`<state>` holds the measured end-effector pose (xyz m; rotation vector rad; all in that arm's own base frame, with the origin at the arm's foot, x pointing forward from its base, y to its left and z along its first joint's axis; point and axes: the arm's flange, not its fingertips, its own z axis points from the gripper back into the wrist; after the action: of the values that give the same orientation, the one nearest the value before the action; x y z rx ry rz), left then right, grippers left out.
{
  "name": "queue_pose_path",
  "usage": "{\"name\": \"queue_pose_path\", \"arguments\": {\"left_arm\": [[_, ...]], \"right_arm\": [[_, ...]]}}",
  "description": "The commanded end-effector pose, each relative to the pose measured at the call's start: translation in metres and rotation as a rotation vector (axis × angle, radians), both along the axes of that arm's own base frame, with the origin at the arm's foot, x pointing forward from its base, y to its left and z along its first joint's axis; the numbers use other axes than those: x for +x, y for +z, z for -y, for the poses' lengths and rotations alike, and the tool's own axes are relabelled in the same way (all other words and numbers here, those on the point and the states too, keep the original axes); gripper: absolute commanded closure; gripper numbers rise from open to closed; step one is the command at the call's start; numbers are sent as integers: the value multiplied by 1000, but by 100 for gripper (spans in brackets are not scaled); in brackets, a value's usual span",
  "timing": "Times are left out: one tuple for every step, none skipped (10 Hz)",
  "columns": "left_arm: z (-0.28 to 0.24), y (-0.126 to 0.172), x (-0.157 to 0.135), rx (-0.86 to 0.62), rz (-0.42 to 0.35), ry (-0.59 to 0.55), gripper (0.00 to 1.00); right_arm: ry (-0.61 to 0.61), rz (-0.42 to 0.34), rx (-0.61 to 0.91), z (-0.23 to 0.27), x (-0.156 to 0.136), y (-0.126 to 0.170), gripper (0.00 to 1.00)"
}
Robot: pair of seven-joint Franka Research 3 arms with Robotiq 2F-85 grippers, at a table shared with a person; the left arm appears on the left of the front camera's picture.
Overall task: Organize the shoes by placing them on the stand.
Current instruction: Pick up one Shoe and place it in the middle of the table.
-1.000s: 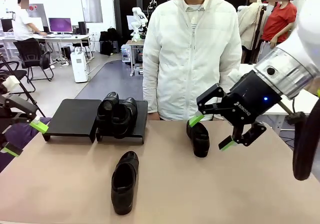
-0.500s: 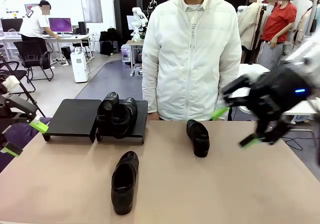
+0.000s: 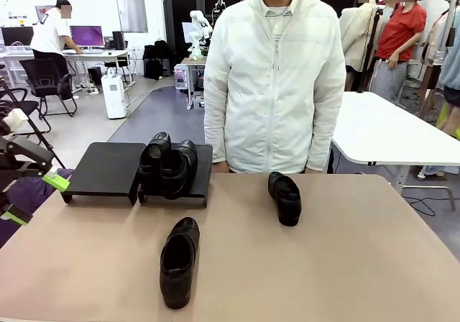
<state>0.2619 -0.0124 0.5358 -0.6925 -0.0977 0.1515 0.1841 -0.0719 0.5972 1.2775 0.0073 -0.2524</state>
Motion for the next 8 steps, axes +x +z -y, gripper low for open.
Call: {"name": "queue_pose_path", "arguments": {"left_arm": [[-2, 2, -1, -8, -1, -7, 0], [-2, 2, -1, -8, -1, -7, 0], [-2, 2, -1, -8, -1, -7, 0], [-2, 2, -1, -8, -1, -7, 0], [-2, 2, -1, -8, -1, -7, 0], [-2, 2, -1, -8, -1, -7, 0], [-2, 2, -1, -8, -1, -7, 0], [-2, 2, -1, -8, -1, -7, 0]], "right_arm": [[52, -28, -101, -38, 11, 11, 0], [52, -28, -101, -38, 11, 11, 0], [52, -28, -101, -38, 11, 11, 0], [52, -28, -101, -38, 11, 11, 0], [52, -28, -101, -38, 11, 11, 0], [52, -28, -101, -38, 11, 11, 0], [52, -28, -101, -38, 11, 11, 0], [52, -28, -101, -38, 11, 11, 0]]}}
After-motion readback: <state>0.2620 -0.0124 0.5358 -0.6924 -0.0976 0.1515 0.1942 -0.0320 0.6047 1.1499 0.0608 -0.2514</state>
